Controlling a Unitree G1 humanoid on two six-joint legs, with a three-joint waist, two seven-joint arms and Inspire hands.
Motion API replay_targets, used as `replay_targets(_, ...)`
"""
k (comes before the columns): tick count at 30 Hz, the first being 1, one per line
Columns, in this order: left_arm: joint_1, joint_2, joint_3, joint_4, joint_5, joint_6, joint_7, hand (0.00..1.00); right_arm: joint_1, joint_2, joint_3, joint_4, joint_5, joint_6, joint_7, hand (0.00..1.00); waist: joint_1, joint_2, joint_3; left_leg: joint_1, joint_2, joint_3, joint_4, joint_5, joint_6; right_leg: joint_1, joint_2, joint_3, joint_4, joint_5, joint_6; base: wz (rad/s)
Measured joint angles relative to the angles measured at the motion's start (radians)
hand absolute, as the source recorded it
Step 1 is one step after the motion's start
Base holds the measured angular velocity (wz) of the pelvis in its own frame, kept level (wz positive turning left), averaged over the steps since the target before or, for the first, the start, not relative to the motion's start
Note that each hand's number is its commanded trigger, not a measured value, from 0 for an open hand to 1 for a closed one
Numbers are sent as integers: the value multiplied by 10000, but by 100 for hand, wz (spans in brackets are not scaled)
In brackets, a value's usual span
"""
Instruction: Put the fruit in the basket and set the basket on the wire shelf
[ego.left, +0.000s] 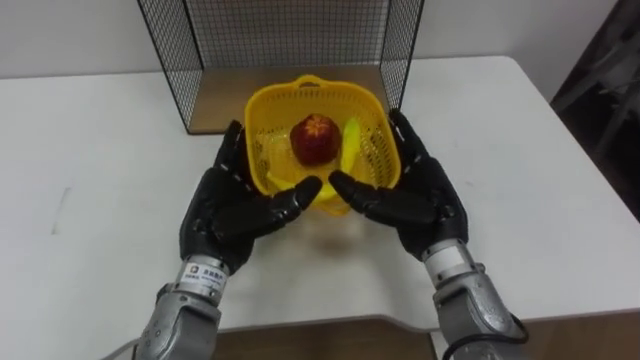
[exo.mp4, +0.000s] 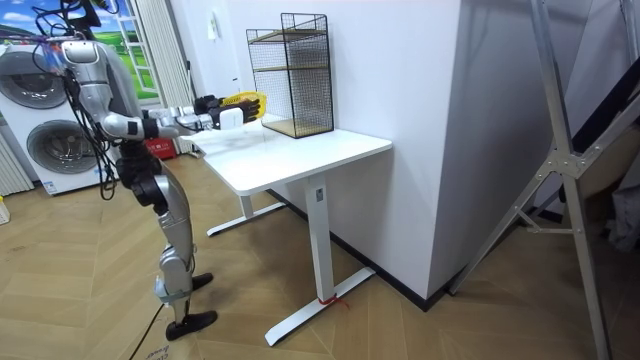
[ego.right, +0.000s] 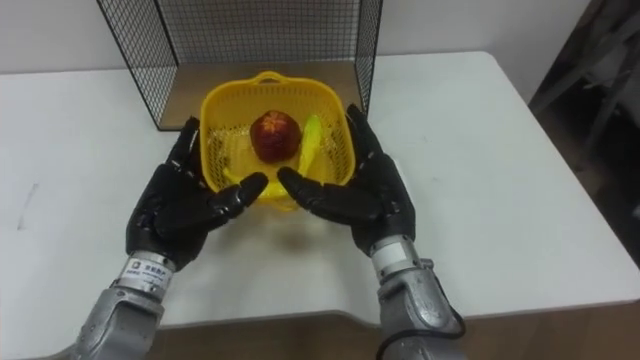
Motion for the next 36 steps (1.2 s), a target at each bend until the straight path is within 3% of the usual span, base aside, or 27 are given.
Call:
replay_targets(6, -349, -172, 1, -32, -52, -289, 0, 0, -133, 6, 3, -269, 33, -259, -8, 0, 14, 17, 11, 0, 0, 4, -70, -2, -6, 29, 0, -1, 7, 1, -2, 0)
replay_targets(16, -350, -343, -179, -726, -64, -831, 187, 0, -131, 34, 19, -1096, 23, -523, -80, 0, -7, 40, 36, 104, -3, 5, -123, -15, -25, 117, 0, -17, -1, 2, -3, 0)
replay_targets(32, -348, -336, -206, -726, -56, -875, 192, 0, -104, 67, 24, -1095, 13, -542, -79, 0, 6, 103, 58, 100, 22, -65, -2, -23, -32, 132, -4, -123, 144, -15, 1, 1)
replay_targets(35, -344, -302, -206, -724, -43, -870, 191, 0, -98, 68, 24, -1095, 10, -538, -79, 0, 79, 41, 53, 94, 16, -81, 62, -29, -42, 15, -30, -122, 435, -164, -20, 0)
replay_targets(36, -338, -260, -208, -723, -41, -860, 189, 0, -70, 65, 31, -1095, 13, -537, -75, 0, 128, -24, 84, 76, 22, -94, 190, -71, -69, -9, -38, -116, 580, -291, -58, 0)
